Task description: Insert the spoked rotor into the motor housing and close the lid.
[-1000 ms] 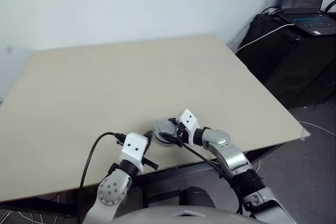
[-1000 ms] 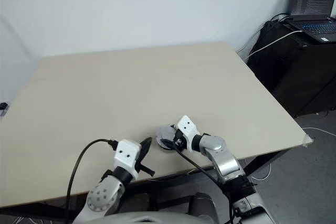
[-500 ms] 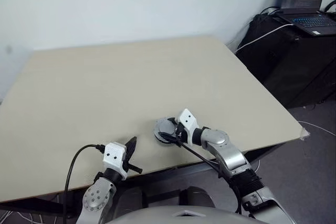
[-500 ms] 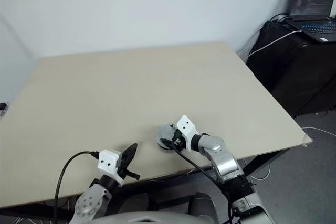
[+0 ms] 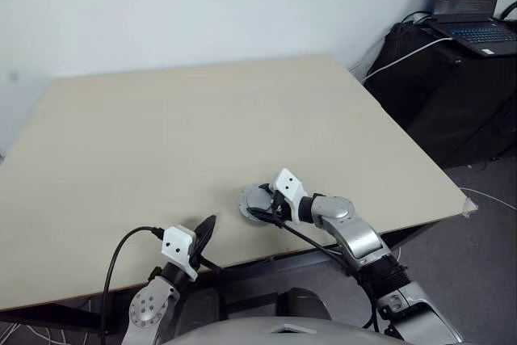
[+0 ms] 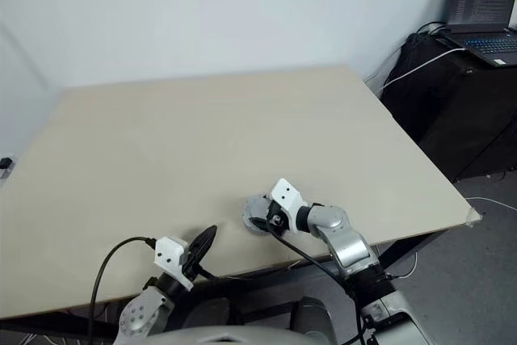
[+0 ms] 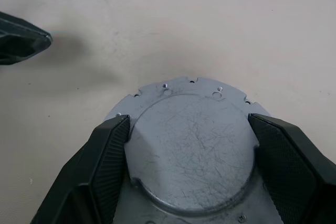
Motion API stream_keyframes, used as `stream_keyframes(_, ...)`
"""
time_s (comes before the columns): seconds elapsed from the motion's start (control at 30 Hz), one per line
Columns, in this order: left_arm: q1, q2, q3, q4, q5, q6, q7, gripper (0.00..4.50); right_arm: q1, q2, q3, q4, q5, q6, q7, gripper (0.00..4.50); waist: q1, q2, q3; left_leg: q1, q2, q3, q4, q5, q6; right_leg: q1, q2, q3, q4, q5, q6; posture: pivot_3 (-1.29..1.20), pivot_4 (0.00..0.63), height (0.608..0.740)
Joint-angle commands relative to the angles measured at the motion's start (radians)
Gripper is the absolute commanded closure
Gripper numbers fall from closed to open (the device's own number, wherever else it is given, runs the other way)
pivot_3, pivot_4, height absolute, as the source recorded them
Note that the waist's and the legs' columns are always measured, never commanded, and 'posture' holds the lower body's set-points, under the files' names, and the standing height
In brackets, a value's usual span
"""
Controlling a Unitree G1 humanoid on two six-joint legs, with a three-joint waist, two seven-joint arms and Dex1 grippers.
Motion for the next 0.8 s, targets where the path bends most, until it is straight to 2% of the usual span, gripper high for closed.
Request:
stream_keyframes(0.03, -0.018, -0.006, 0.014, 0.021, -0.01, -0.052, -0.016, 4.5, -0.022, 0.001, -0.012, -0.003, -0.009, -0.011, -0.012, 1.2, 0.0, 0.0, 0.0, 0.0, 0.0, 0.0, 0.0, 0.0, 0.0, 0.0, 0.0, 0.0, 0.0, 0.0, 0.0, 0.0, 0.0, 0.74)
stream_keyframes(0.8, -0.046, -0.014, 0.022, 0.104, -0.009, -0.099, -0.059, 4.5, -0.032, -0.031, 0.024, 0.015, -0.064, 0.068, -0.02, 1.2, 0.001, 0.004, -0.008, 0.001, 0.0, -0.001, 0.003, 0.0, 0.0, 0.002, 0.0, 0.0, 0.001, 0.0, 0.001, 0.0, 0.0, 0.74)
